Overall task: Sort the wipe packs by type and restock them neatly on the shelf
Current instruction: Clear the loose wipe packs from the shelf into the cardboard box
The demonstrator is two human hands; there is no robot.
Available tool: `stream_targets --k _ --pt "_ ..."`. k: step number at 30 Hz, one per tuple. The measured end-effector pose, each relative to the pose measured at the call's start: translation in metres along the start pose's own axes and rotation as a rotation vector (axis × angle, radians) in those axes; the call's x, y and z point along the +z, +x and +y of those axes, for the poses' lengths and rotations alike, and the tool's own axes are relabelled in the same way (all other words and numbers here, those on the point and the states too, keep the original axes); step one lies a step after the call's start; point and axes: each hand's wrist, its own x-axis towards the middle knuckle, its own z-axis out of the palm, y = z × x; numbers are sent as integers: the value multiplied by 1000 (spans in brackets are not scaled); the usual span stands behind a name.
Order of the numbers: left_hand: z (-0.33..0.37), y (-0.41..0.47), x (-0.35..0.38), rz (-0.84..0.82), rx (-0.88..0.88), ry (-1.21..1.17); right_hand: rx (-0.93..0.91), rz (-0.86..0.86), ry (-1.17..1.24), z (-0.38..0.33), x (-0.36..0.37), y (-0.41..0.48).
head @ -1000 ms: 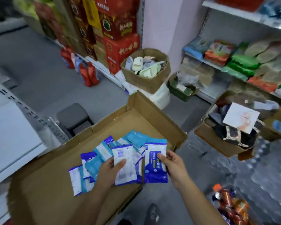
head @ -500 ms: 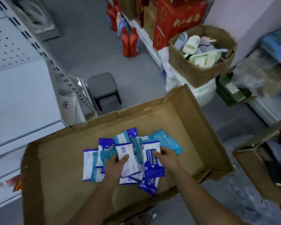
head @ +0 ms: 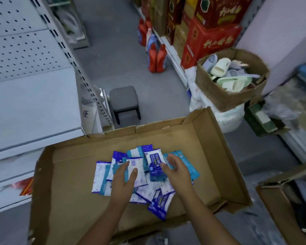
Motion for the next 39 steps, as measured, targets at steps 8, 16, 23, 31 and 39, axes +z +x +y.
stream_targets --k 8,16,23,31,39 --pt "40 -118 -68 68 265 -263 -281 -289 109 -51 17 -104" --pt "18 -183 -190 345 374 -293 -445 -575 49 -108 108 -190" --pt "-46 -226 -311 574 379 -364 -499 -803 23 -122 248 -263" --pt "-165 -279 -495 770 342 -466 -515 -1006 -59 -118 455 -390" --pt "-231 -286 -651 824 332 -524 -555 -1093 -102 -140 608 -474"
